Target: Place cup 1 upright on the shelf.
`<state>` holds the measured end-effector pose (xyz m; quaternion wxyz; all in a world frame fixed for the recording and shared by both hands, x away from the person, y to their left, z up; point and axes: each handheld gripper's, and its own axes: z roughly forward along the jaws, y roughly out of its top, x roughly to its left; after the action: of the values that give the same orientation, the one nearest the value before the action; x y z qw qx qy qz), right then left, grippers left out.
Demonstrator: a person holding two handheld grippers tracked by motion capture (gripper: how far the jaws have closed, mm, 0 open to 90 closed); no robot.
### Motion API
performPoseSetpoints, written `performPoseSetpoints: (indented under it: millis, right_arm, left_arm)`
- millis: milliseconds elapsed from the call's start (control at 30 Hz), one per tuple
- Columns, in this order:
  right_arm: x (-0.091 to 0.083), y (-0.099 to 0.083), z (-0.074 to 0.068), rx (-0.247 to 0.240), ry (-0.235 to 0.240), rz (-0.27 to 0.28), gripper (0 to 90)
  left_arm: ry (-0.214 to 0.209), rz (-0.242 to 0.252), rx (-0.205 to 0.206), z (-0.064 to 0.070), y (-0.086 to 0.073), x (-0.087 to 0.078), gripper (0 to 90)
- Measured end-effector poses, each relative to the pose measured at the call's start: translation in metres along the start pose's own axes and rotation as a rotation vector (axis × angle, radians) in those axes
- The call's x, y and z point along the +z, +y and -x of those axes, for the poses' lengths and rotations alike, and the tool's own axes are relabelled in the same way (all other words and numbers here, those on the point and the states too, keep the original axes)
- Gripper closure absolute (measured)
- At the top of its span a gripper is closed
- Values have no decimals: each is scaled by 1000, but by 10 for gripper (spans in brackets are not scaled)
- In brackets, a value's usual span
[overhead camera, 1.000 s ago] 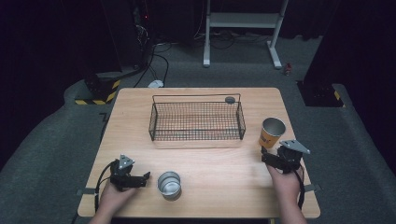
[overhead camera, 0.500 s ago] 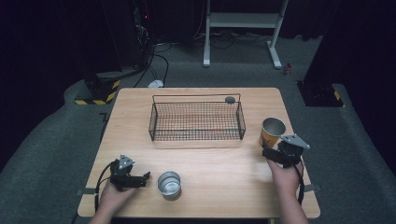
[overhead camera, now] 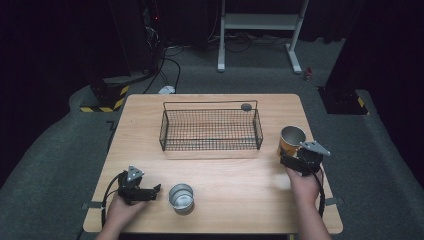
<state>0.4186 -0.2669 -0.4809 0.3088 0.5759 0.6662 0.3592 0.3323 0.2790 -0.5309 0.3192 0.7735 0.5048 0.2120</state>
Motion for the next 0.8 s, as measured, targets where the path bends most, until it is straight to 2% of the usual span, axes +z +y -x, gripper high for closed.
performPoseSetpoints:
  millis: [300, 400, 800]
  right_arm:
    - [7, 6, 0, 12, 1, 11, 108]
    - [11, 7, -1, 12, -15, 11, 109]
    - [20, 14, -1, 31, -3, 23, 104]
  left_arm:
    - [-3, 1, 1, 0, 0, 0, 1]
    - [-3, 1, 2, 0, 0, 0, 1]
    - [-3, 1, 1, 0, 0, 0, 1]
